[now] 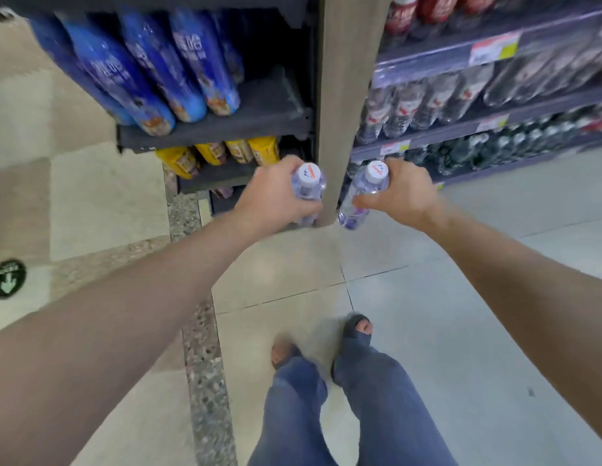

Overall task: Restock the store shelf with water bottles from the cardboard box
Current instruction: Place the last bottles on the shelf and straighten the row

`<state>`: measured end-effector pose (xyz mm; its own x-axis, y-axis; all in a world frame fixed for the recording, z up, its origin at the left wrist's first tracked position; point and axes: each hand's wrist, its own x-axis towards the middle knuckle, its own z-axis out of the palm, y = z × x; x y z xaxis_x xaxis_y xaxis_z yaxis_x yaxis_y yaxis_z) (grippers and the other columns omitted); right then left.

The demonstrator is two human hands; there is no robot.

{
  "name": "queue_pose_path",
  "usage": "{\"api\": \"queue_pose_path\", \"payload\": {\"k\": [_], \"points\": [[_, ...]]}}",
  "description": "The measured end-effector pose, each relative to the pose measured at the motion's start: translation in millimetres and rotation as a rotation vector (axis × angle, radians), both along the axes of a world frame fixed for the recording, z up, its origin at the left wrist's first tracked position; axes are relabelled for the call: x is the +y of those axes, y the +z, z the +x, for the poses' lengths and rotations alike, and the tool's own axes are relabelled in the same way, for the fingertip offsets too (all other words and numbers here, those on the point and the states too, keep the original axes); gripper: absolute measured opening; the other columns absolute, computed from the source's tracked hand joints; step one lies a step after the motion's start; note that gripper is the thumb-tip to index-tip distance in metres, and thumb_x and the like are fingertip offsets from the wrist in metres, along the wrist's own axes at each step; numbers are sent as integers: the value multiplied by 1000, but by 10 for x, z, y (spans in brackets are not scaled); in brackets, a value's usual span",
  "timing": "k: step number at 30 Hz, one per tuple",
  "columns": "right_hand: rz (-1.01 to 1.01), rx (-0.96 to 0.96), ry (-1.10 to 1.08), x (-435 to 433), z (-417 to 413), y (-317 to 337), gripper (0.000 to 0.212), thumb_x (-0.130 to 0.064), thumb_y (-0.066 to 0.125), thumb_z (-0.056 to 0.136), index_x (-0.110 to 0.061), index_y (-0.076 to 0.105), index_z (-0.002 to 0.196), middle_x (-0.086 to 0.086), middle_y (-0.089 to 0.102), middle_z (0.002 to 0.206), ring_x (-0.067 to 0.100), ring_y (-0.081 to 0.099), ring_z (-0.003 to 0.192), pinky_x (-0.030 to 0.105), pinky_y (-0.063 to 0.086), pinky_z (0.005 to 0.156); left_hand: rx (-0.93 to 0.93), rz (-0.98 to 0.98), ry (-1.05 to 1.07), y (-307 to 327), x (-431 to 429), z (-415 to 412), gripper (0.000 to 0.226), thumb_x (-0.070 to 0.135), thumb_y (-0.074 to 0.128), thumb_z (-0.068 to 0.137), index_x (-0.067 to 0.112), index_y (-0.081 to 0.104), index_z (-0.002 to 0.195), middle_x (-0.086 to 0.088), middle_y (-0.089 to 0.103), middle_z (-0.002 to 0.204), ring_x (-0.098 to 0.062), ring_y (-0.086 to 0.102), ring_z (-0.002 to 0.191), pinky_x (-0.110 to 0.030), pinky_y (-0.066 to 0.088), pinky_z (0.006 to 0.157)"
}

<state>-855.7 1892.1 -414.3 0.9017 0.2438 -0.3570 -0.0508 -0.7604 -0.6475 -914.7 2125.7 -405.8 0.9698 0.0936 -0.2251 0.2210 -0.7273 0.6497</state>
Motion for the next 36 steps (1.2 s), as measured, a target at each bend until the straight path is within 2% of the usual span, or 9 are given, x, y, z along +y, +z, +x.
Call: {"api": "queue_pose_path", "payload": {"k": [6, 13, 16, 21, 23, 26, 30, 33, 36], "points": [[26, -113, 66, -503, 222, 1492, 47, -44, 84, 73, -21, 64, 109, -2, 69, 99, 20, 65, 91, 30, 49, 69, -80, 23, -130, 1619, -405, 333, 45, 43, 90, 66, 20, 64, 94, 4, 69, 90, -16, 62, 79, -26, 47, 66], [251, -175, 41, -1588, 376, 2796, 43, -42, 85, 72, -27, 69, 109, -7, 76, 103, 12, 72, 96, 41, 59, 87, -160, -95, -171, 2857, -1394, 547, 45, 49, 93, 67, 36, 70, 103, 15, 76, 99, -7, 70, 93, -33, 57, 85], [350, -221, -2, -2111, 455, 3271, 51, -42, 90, 72, -28, 70, 117, -10, 76, 104, 9, 71, 94, 30, 53, 78, -167, -127, -199, 3303, -1871, 687, 58, 54, 95, 62, 41, 72, 114, 14, 77, 105, -13, 73, 99, -41, 59, 94], [482, -324, -40, -2947, 574, 4072, 47, -40, 87, 79, -25, 70, 121, -14, 76, 102, -4, 70, 87, 15, 50, 68, -267, -255, -152, 4037, -2726, 857, 46, 50, 93, 69, 45, 71, 109, 16, 64, 77, -5, 60, 66, -20, 46, 68], [506, -373, -25, -3237, 654, 4361, 50, -42, 85, 82, -25, 68, 126, -19, 71, 97, -12, 65, 76, 10, 44, 61, -316, -312, -131, 4291, -3027, 963, 60, 54, 94, 64, 41, 72, 119, 18, 75, 84, 3, 70, 75, -19, 54, 77], [518, -445, -10, -3587, 782, 4792, 48, -44, 81, 85, -25, 65, 126, -22, 64, 95, -10, 60, 79, 12, 42, 65, -320, -387, -128, 4672, -3363, 1151, 104, 66, 96, 46, 33, 62, 139, 1, 75, 122, -13, 74, 106, -40, 61, 94], [523, -528, 24, -3901, 1058, 5266, 50, -55, 82, 79, -28, 72, 120, -15, 75, 107, 0, 67, 95, 25, 46, 81, -355, -362, -173, 5141, -3746, 1334, 58, 39, 90, 77, 31, 56, 123, 13, 68, 108, -3, 70, 90, -24, 59, 75], [511, -569, 25, -4063, 1307, 5522, 75, -68, 82, 70, -26, 68, 131, -5, 72, 124, 10, 65, 108, 28, 48, 85, -393, -304, -212, 5394, -3891, 1558, 52, 38, 89, 79, 34, 64, 125, 10, 76, 111, -2, 74, 90, -20, 59, 69], [522, -582, 27, -4216, 1588, 5716, 60, -62, 84, 73, -30, 72, 122, -13, 75, 114, 7, 67, 107, 31, 51, 90, -405, -284, -243, 5636, -4001, 1789, 49, 44, 88, 78, 43, 66, 122, 13, 79, 109, -3, 74, 98, -25, 60, 78]]}}
